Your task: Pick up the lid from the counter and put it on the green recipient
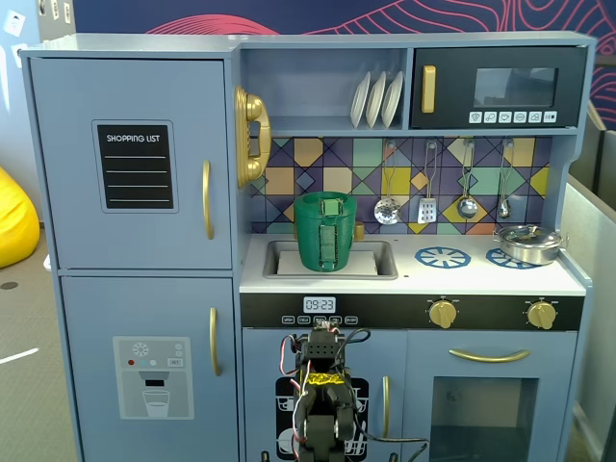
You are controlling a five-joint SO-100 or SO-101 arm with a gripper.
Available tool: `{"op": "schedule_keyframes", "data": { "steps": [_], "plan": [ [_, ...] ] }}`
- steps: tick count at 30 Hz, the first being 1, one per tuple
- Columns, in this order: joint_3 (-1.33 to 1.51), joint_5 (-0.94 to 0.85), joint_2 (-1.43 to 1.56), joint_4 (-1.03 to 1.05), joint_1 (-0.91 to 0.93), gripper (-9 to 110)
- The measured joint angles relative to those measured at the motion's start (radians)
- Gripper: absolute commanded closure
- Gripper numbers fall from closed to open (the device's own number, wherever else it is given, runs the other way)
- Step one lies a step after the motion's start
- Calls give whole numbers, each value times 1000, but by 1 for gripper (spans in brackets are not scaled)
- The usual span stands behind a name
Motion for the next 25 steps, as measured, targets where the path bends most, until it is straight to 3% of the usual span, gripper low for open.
{"op": "schedule_keyframes", "data": {
  "steps": [25],
  "plan": [
    [-20,41,23,17,28,99]
  ]
}}
